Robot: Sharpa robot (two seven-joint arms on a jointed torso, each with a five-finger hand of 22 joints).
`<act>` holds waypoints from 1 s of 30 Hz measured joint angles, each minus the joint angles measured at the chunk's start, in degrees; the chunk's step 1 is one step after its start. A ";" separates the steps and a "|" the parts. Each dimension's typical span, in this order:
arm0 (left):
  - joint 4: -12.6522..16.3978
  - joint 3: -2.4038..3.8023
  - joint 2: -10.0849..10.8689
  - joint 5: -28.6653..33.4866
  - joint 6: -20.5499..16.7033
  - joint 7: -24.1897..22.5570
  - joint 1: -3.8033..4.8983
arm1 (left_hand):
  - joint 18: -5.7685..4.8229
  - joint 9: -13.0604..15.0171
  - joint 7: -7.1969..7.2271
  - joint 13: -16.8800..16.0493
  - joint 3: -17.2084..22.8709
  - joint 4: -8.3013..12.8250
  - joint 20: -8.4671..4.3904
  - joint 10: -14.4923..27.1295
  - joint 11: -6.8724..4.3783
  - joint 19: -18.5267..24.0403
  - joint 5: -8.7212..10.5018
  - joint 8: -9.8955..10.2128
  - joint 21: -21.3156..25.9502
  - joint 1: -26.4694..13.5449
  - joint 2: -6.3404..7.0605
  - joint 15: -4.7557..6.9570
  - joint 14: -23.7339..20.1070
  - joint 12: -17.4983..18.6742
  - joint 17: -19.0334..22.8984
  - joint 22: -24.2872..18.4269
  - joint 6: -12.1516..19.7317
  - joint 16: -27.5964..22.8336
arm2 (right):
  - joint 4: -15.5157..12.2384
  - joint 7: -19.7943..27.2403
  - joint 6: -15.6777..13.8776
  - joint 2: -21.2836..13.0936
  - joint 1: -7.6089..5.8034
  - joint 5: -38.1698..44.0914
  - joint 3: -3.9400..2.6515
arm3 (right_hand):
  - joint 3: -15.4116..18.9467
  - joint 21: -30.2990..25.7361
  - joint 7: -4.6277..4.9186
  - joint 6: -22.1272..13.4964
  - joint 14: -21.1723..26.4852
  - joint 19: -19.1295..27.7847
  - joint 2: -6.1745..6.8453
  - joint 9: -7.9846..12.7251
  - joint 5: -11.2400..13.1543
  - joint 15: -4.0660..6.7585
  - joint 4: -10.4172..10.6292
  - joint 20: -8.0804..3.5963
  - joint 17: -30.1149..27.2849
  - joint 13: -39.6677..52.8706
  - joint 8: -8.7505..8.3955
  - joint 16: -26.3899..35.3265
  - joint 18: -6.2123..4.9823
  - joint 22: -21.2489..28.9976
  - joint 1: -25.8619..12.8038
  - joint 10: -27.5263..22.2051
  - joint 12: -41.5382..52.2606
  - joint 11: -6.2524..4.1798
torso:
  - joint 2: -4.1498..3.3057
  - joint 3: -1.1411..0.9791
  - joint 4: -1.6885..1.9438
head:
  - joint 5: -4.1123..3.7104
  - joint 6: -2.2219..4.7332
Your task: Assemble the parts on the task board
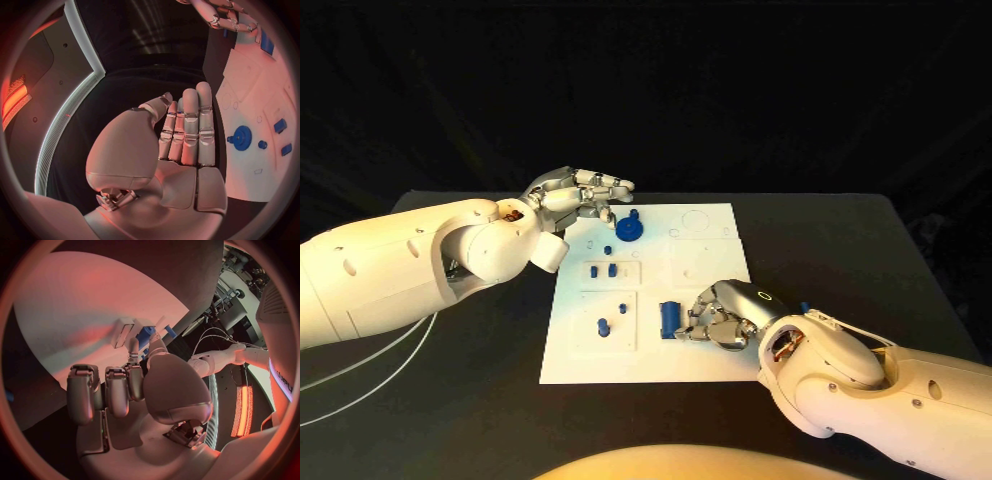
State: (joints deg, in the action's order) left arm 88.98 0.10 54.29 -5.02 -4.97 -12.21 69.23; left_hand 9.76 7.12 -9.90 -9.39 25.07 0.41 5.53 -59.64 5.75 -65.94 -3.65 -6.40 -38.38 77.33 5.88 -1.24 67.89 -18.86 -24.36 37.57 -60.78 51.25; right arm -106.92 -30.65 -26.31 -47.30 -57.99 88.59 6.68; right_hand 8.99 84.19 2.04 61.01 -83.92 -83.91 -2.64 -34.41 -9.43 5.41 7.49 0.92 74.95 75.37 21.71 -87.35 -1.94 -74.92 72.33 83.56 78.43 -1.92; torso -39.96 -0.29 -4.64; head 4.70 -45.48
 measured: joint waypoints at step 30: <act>-0.14 -0.19 0.23 0.00 0.12 0.08 -0.01 | 0.00 0.00 0.00 -0.01 0.00 0.00 0.00 0.00 0.00 0.00 0.00 0.00 0.00 0.00 0.00 0.00 0.00 0.00 -0.01 -0.04 0.00 0.00 | -2.80 2.87 -3.04 -11.95 -1.26 -1.63 0.00 | -1.59 -1.77 2.79 -4.64 -0.21 -0.09 -0.51 3.96 -0.72 -1.23 -1.59 0.56 -0.02 9.17 -6.45 0.67 -0.15 0.02 4.02 -1.44 -4.18 1.67 | 0.22 0.05 -0.27 | -2.14 0.64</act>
State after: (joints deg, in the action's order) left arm 88.84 -0.08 54.52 -5.02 -4.85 -12.13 69.22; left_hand 9.76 7.12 -9.90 -9.40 25.07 0.41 5.53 -59.64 5.75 -65.94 -3.65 -6.40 -38.38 77.33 5.88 -1.23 67.89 -18.86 -24.37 37.53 -60.78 51.25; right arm -109.71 -27.77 -29.35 -59.25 -59.25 86.95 6.68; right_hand 7.39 82.41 4.83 56.36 -84.14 -84.00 -3.14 -30.44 -10.15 4.18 5.90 1.48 74.93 84.54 15.27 -86.68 -2.10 -74.90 76.35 82.11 74.25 -0.25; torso -39.74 -0.24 -4.91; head 2.56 -44.85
